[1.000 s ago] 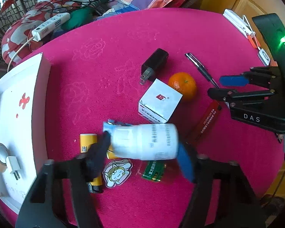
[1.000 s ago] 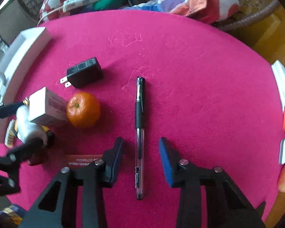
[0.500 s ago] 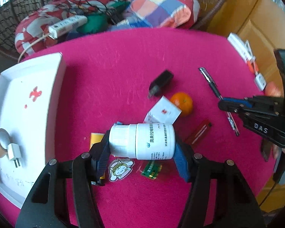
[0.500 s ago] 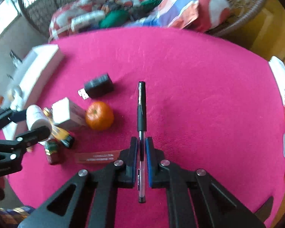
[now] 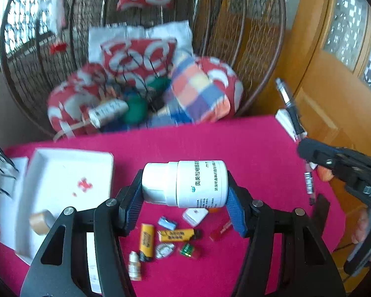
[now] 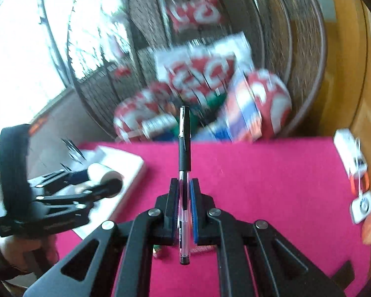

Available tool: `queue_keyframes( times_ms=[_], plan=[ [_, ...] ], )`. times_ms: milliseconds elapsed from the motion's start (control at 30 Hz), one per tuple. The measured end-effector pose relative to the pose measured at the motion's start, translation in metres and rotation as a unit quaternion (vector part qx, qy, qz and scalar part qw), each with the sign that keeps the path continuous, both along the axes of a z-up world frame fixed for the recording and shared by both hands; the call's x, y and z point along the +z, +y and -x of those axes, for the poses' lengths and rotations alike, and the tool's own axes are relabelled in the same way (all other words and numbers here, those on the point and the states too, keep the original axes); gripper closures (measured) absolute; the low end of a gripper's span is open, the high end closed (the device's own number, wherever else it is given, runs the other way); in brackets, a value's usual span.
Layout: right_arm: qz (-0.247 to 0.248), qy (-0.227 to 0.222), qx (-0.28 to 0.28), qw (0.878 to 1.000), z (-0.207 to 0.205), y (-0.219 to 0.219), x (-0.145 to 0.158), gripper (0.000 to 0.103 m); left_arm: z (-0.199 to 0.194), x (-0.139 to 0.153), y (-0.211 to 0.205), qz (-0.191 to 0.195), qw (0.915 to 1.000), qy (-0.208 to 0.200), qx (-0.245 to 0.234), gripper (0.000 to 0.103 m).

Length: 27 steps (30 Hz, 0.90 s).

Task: Organize rigid objects
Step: 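Carry the pill bottle with the left tool while the right tool carries the pen to the tray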

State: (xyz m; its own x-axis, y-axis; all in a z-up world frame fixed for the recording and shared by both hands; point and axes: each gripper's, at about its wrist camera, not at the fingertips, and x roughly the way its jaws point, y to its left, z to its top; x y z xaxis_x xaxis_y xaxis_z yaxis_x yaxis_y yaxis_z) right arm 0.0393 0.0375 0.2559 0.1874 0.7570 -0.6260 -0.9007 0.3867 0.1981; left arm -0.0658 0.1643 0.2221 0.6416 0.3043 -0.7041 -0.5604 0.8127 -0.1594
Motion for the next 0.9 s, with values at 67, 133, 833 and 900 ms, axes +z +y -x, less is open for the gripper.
queue_keyframes(
  times_ms=[67, 133, 833, 900],
  plan=[
    [-0.027, -0.013, 0.007, 1.0, 0.013, 0.001, 0.02, 0.097, 0.006, 0.014, 0.002, -0.008, 0.9999, -0.006, 0.007, 0.043],
    [-0.054, -0.023, 0.012, 0.998, 0.024, 0.002, 0.04, 0.097, 0.015, 0.031, 0.004, -0.019, 0.9995, -0.022, 0.014, 0.043],
    [-0.161, -0.07, 0.031, 0.984, 0.088, 0.006, 0.11, 0.097, 0.085, 0.105, 0.032, -0.095, 0.9906, -0.087, 0.045, 0.043],
    [-0.161, -0.069, 0.034, 0.984, 0.09, 0.008, 0.111, 0.097, 0.088, 0.106, 0.033, -0.096, 0.9905, -0.087, 0.047, 0.043]
  ],
)
